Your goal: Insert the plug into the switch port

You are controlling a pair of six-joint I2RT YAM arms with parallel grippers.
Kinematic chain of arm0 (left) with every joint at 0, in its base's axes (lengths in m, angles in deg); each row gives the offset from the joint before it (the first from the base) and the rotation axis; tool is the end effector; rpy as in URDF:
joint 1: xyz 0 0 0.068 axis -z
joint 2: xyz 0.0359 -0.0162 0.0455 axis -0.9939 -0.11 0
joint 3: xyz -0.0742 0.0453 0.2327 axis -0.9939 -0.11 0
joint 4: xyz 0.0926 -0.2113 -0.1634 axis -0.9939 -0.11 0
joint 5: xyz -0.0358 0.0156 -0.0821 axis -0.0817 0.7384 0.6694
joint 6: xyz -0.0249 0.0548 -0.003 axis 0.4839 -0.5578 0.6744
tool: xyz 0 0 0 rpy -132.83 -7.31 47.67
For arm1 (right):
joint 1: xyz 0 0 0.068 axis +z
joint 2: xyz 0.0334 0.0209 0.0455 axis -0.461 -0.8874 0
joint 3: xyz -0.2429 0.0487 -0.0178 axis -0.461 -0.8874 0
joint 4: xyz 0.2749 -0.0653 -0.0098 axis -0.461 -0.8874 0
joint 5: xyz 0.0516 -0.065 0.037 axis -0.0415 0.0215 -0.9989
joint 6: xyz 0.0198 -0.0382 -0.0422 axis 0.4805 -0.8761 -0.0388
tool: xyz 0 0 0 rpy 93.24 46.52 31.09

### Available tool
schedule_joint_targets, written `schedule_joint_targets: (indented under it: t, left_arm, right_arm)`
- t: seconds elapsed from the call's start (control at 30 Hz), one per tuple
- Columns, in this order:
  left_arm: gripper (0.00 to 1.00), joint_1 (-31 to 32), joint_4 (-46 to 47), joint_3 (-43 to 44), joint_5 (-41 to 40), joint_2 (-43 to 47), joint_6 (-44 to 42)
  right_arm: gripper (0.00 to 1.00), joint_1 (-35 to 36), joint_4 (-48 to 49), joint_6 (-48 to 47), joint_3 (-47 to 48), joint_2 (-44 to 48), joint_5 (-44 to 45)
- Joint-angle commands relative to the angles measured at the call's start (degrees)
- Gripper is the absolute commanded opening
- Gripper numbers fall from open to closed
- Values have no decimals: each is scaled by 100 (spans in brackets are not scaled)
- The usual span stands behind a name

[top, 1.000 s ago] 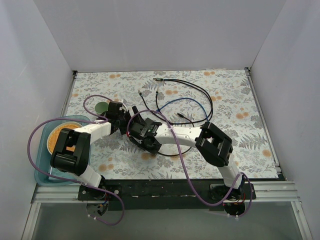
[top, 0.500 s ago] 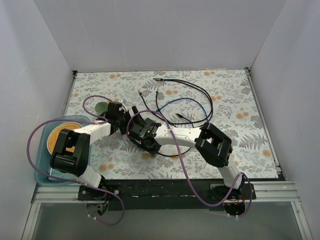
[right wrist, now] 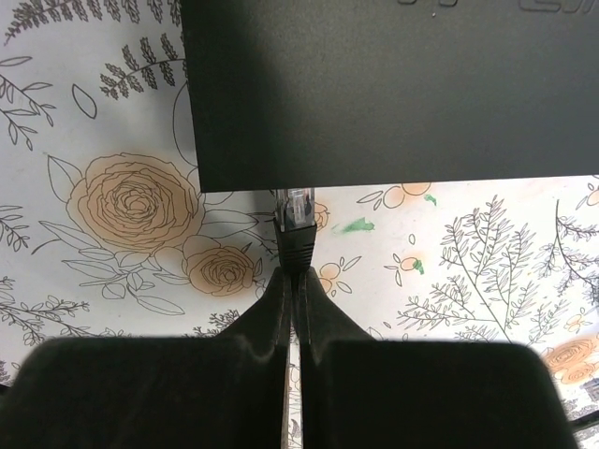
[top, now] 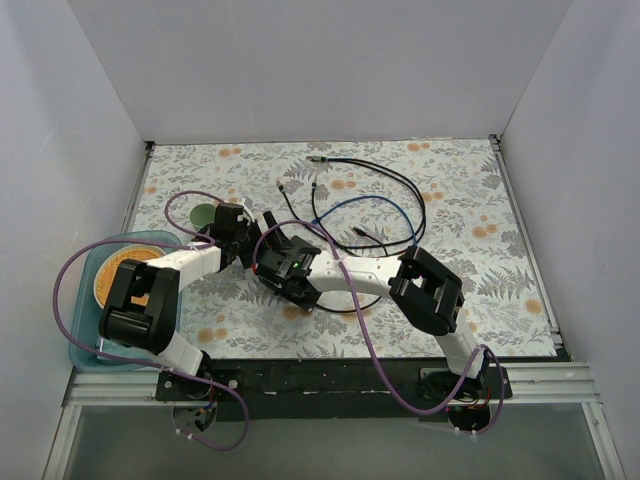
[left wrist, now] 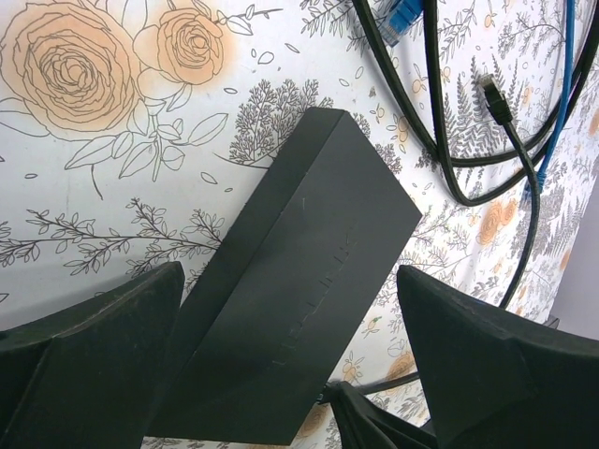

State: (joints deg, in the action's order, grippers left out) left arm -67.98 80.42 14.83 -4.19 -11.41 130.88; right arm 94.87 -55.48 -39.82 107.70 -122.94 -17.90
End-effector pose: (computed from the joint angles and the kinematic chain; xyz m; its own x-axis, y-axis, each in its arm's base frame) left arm 0.3045 -0.1019 0.1159 -0.6410 -0.7622 0.0905 -0.5775 0.4013 -0.7109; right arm 0.1762 0.3921 0.1294 -0.4429 -0.8421 -0.3079 -0.8219 0.5185 -0.2358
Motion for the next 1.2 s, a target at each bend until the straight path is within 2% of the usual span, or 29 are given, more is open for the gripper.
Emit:
schedule_joint_targets:
  t: [0.0,0.53,1.17]
  left_arm:
    - [98,152,-211,-132,627,363,8]
    - [98,152,-202,-220,706,451,43]
    - [92,328,-35,-659,627,354,78]
  right_arm:
    - [1,-97,488,245,347,-59,433]
    - [1,-97,585,518,567,-332,355]
    - [1,-89,567,966,883,-420,451]
